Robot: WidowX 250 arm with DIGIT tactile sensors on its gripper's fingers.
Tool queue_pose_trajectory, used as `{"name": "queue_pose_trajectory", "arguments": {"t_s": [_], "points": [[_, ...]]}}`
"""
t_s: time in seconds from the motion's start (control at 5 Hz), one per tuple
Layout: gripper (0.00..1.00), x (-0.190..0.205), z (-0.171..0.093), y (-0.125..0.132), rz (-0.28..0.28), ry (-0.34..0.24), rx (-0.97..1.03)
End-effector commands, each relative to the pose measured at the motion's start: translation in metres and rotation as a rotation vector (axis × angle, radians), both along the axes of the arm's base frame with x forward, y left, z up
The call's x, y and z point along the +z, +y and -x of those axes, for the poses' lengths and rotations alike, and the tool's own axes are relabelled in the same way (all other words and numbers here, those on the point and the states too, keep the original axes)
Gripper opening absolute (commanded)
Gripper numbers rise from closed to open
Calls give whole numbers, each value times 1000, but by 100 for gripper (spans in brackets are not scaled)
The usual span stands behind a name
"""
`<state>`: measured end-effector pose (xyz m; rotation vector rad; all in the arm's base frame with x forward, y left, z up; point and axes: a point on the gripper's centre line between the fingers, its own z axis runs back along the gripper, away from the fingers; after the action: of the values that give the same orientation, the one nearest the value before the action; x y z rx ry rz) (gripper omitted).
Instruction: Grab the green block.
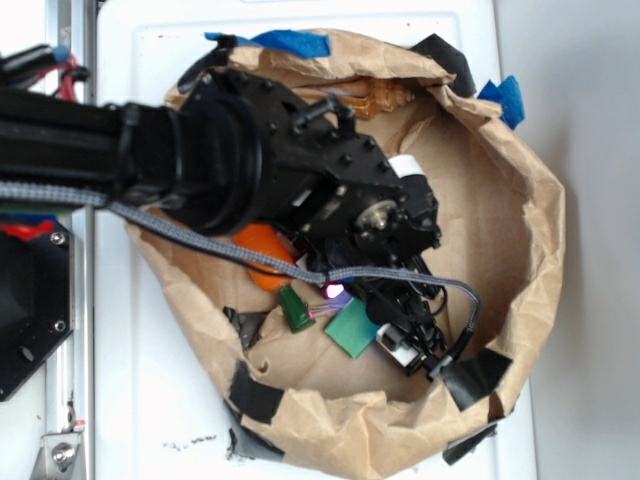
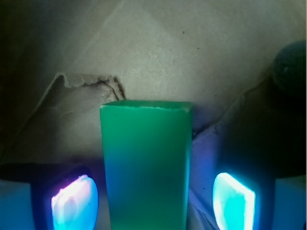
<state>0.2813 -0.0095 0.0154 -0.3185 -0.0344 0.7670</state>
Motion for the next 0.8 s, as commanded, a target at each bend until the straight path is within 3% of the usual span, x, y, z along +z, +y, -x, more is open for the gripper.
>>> {"name": "queue_pose_trajectory", "arguments": {"t_s": [0.0, 0.4, 0.6], "points": [[100, -7, -5, 18, -25, -21, -13], [100, -28, -10, 8, -140, 45, 18], [100, -35, -11, 5, -165, 70, 27]]}}
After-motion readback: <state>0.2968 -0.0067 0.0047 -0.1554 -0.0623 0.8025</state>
